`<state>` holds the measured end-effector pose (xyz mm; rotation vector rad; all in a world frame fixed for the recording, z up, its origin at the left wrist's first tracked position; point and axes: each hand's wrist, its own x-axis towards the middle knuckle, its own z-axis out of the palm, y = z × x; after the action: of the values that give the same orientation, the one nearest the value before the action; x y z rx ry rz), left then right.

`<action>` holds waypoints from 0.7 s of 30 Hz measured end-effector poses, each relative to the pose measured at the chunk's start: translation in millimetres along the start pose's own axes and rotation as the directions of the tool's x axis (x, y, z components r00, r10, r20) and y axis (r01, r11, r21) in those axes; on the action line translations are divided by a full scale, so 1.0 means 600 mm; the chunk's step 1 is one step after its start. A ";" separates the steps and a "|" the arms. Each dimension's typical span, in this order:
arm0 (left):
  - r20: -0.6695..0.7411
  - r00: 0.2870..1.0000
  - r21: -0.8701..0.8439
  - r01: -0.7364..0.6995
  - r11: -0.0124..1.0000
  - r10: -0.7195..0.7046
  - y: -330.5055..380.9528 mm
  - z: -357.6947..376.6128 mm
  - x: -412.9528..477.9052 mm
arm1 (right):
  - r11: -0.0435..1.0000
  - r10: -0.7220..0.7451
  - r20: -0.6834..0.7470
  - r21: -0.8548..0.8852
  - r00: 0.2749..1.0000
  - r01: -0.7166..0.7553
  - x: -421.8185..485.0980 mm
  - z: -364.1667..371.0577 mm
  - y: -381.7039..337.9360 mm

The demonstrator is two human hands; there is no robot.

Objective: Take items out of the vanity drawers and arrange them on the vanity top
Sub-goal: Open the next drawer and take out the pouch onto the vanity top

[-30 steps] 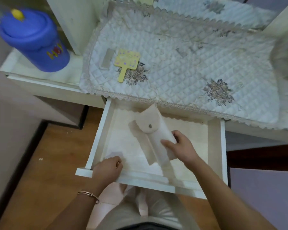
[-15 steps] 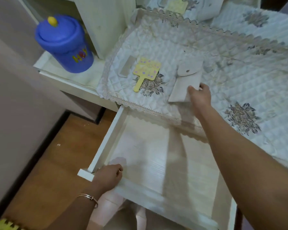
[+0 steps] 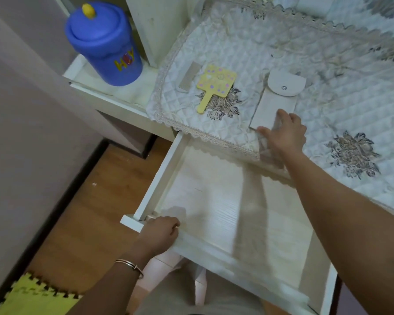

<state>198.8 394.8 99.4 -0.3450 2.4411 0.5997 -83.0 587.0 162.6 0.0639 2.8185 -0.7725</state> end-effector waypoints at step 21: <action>0.012 0.942 0.147 -0.332 0.932 0.334 -0.049 0.009 -0.039 | 0.969 -0.054 0.185 -0.228 0.981 0.096 -0.525 0.095 0.200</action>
<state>231.1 374.4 99.6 0.1317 2.5583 0.5519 247.0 666.2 124.7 -0.1441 2.7306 -0.4281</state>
